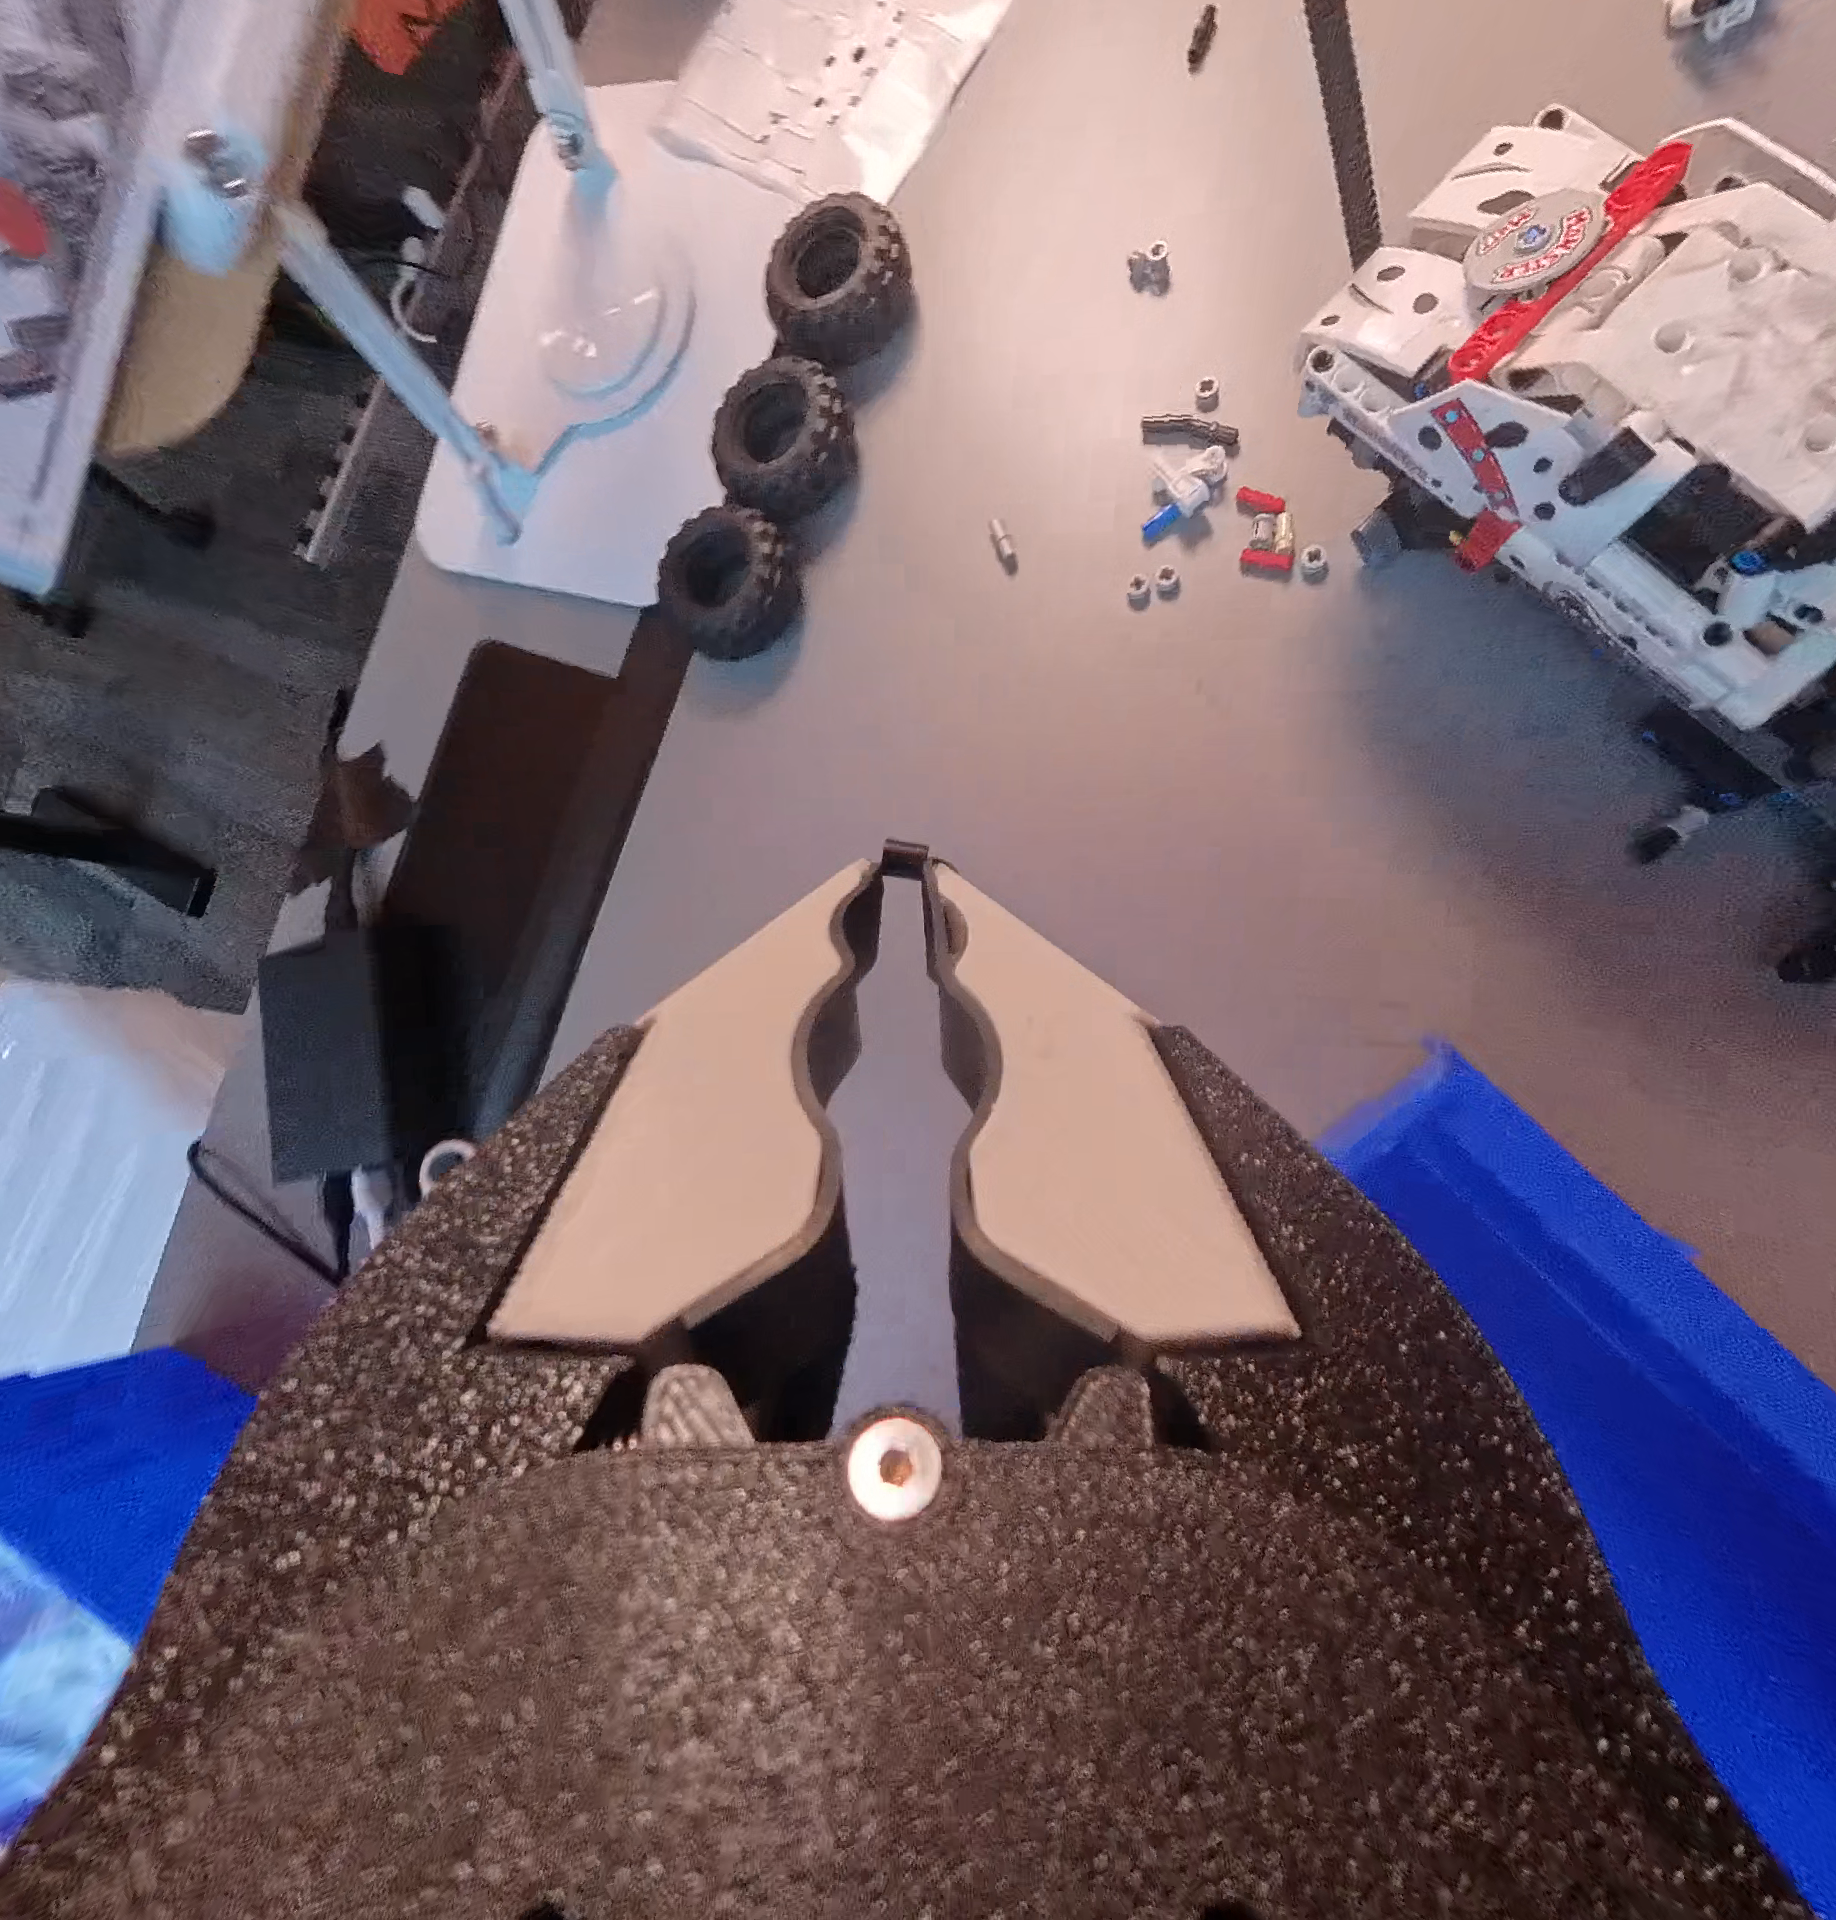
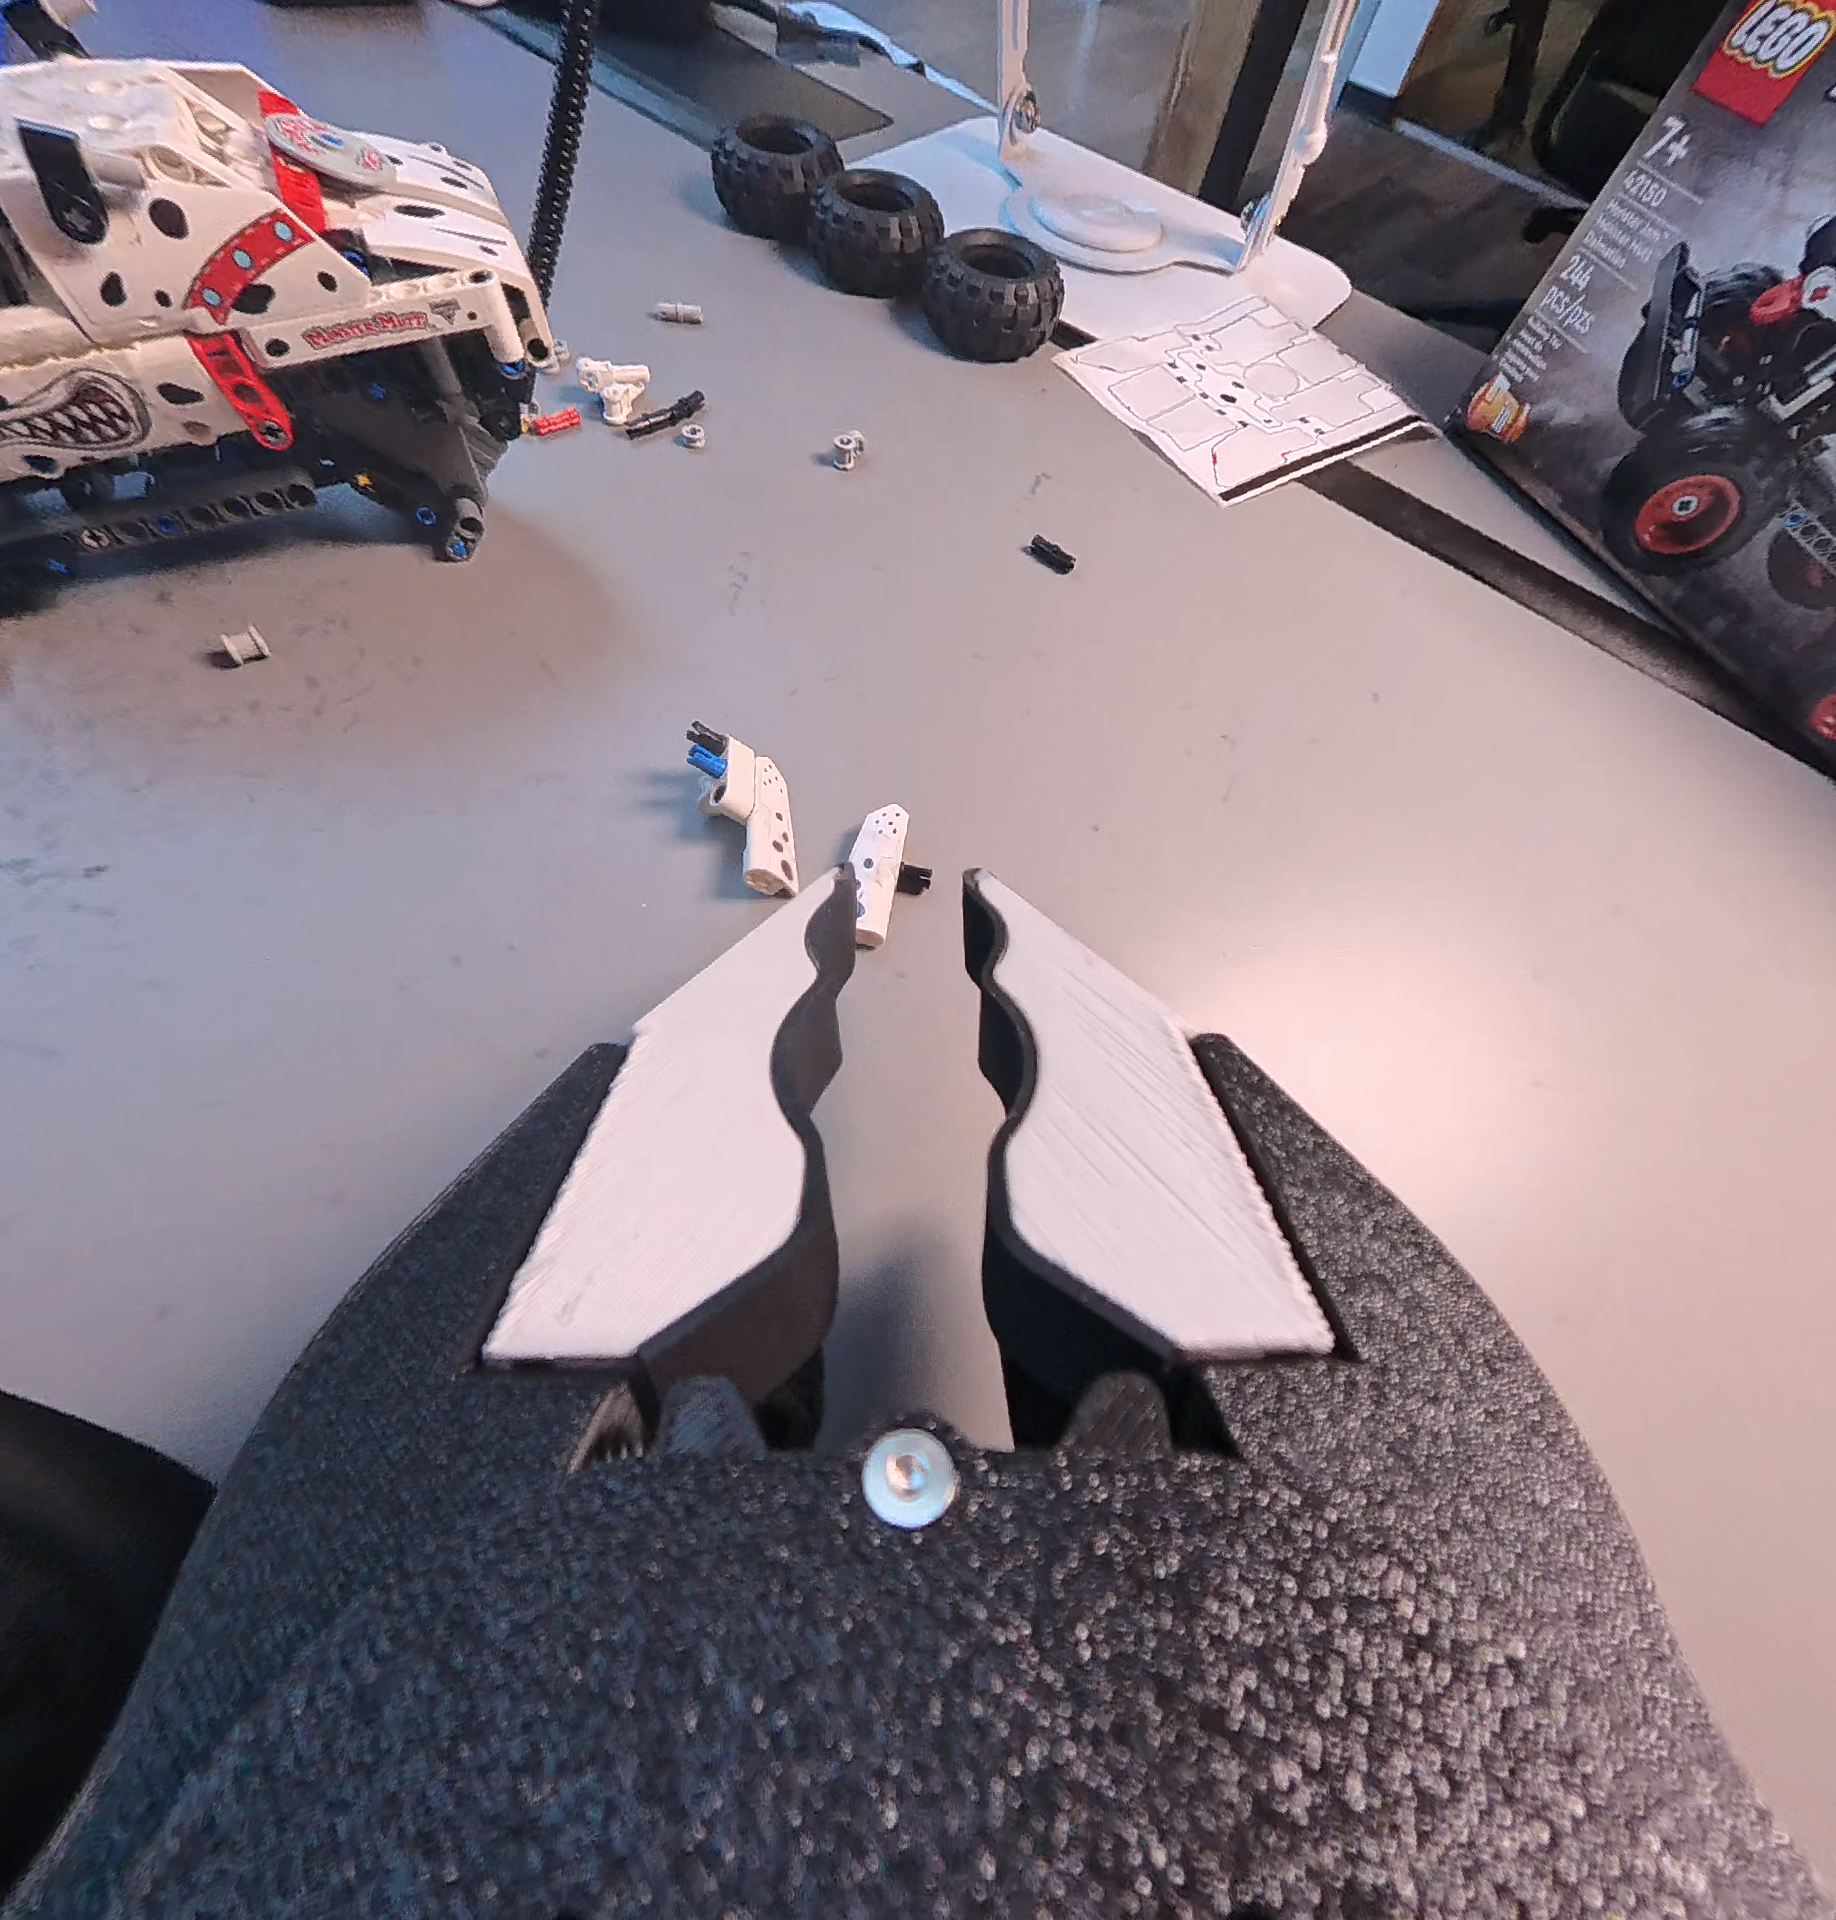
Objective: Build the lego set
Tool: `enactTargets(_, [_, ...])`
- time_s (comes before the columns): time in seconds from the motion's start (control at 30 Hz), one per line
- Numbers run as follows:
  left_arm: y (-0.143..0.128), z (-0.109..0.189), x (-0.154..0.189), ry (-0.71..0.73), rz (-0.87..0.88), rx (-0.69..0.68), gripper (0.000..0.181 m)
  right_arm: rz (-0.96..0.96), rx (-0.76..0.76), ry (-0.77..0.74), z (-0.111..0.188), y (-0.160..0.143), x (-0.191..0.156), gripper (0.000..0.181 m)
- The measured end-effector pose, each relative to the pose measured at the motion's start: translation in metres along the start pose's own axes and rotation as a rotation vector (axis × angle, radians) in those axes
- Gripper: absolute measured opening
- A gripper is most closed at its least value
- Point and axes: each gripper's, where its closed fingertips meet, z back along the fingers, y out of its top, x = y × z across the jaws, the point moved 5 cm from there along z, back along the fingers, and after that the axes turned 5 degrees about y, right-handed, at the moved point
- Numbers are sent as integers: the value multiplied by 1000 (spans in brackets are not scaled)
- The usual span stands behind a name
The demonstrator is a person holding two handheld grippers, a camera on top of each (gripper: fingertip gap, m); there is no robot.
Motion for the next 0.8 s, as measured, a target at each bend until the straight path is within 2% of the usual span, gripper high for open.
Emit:
enactTargets(0.1, [27,-51,12,-77,-58,-37,6,-1,32,-1,4,1,0,18])
enactTargets(0.2, [46,-86,26,-125,-106,-62,6,-1,52,2,7,2,0,18])
enactTargets(0.4, [49,-133,51,-204,-205,-165,6,-14,60,12,7,3,1,18])
enactTargets(0.57, [39,-148,54,-206,-224,-215,15,11,68,9,8,3,-2,18])
enactTargets(0.8, [47,-127,55,-214,-211,-163,29,12,59,9,7,2,-2,18])
